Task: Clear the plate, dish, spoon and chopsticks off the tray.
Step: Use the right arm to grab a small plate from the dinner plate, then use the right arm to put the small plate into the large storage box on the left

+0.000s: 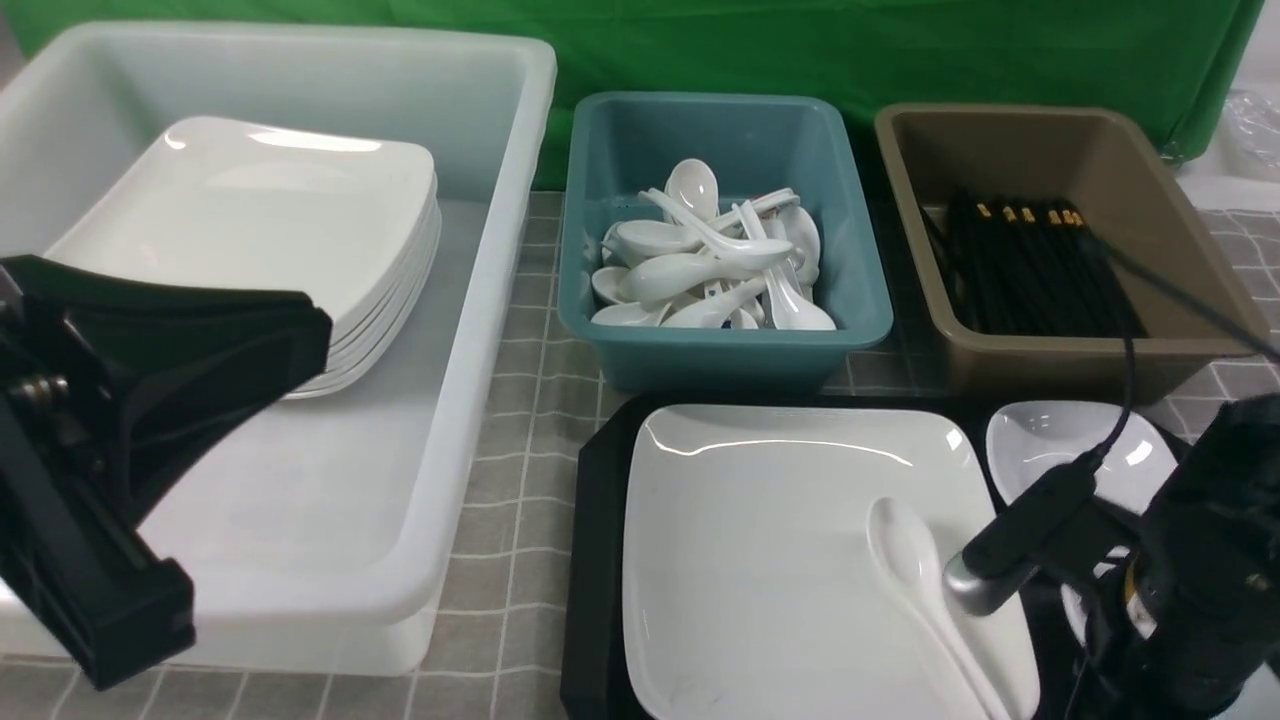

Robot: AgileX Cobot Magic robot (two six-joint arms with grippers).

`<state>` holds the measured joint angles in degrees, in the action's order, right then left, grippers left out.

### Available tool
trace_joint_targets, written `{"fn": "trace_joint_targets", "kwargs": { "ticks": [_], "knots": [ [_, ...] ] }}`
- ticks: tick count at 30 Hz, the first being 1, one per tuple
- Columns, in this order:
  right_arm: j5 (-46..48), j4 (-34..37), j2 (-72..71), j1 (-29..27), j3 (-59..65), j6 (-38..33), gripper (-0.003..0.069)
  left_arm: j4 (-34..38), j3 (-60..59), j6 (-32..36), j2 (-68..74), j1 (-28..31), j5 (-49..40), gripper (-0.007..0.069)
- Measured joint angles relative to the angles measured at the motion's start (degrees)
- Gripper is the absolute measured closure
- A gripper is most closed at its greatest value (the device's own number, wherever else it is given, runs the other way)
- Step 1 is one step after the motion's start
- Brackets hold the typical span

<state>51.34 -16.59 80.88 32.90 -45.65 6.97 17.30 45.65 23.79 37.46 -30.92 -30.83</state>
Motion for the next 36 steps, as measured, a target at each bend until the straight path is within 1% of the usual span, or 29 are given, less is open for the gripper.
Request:
{"fn": "trace_joint_targets", "kwargs": {
  "ticks": [1, 3, 4, 5, 7, 8, 9, 10, 11, 12, 13, 14, 16, 18, 21, 25, 29, 36],
  "knots": [
    [2.42, 0.68, -1.21, 0.67, -1.08, 0.42, 0.0594, -0.72, 0.25, -0.45, -0.19, 0.00, -0.42, 0.0619],
    [7.01, 1.36, -4.34, 2.36, -5.03, 1.99, 0.0596, -4.38, 1.35, -2.97, -0.95, 0.00, -1.59, 0.0619],
    [9.27, 1.62, -6.41, 3.92, -9.00, 3.19, 0.0596, -6.37, 1.89, -4.60, -1.36, 0.00, -2.41, 0.0619],
    [10.02, 1.62, -6.70, 4.18, -9.74, 3.37, 0.0596, -6.92, 2.03, -5.02, -1.49, 0.00, -2.41, 0.0619],
    [11.94, 1.73, -8.30, 8.70, -20.51, 4.64, 0.0596, -15.06, 3.90, -12.25, -3.56, 0.00, -5.79, 0.0619],
    [11.94, 1.73, -8.17, 9.14, -21.39, 4.56, 0.0596, -16.34, 4.18, -13.34, -4.17, 0.00, -6.45, 0.0619],
    [11.15, 1.61, -7.28, 11.88, -26.81, 3.91, 0.0596, -19.53, 4.74, -15.96, -5.32, 0.00, -8.34, 0.0619],
    [9.72, 1.55, -4.98, 14.91, -33.19, 1.85, 0.0596, -23.67, 5.34, -19.01, -6.87, 0.00, -11.39, 0.0619],
    [8.94, 1.55, -4.06, 16.43, -35.01, 1.01, 0.0596, -24.79, 5.46, -19.99, -7.41, 0.00, -12.32, 0.0619],
    [7.57, 1.49, -1.33, 18.94, -39.66, -1.19, 0.0596, -27.42, 5.60, -22.52, -8.88, 0.00, -14.53, 0.0619],
    [5.75, 1.99, 4.99, 22.54, -47.23, -5.53, 0.0596, -31.27, 5.63, -26.38, -11.81, 0.00, -18.09, 0.0619],
    [5.45, 2.29, 6.58, 23.33, -50.10, -7.32, 0.0596, -31.99, 5.67, -27.16, -12.49, 0.00, -19.29, 0.0619],
    [4.60, 4.34, 15.16, 26.51, -59.62, -12.92, 0.0596, -34.96, 5.67, -30.35, -15.82, 0.00, -22.71, 0.0619],
    [4.54, 6.08, 22.09, 28.31, -66.00, -15.88, 0.0596, -36.36, 5.79, -31.86, -18.35, 0.00, -24.54, 0.0619],
    [5.88, 8.68, 35.18, 30.11, -80.16, -20.36, 0.0596, -37.27, 5.98, -33.21, -22.25, 0.00, -26.83, 0.0619],
    [6.80, 10.16, 45.55, 30.23, -90.74, -22.39, 0.0596, -36.94, 5.98, -33.59, -24.02, 0.00, -27.56, 0.0619],
    [7.46, 10.49, 53.21, 29.79, -96.58, -24.25, 0.0597, -35.13, 5.98, -32.74, -24.02, 0.00, -27.82, 0.0619],
    [3.70, 10.89, 58.65, 28.21, -97.53, -25.32, 0.0597, -31.72, 5.98, -30.13, -24.02, 0.00, -27.34, 0.0619]
  ]
}}
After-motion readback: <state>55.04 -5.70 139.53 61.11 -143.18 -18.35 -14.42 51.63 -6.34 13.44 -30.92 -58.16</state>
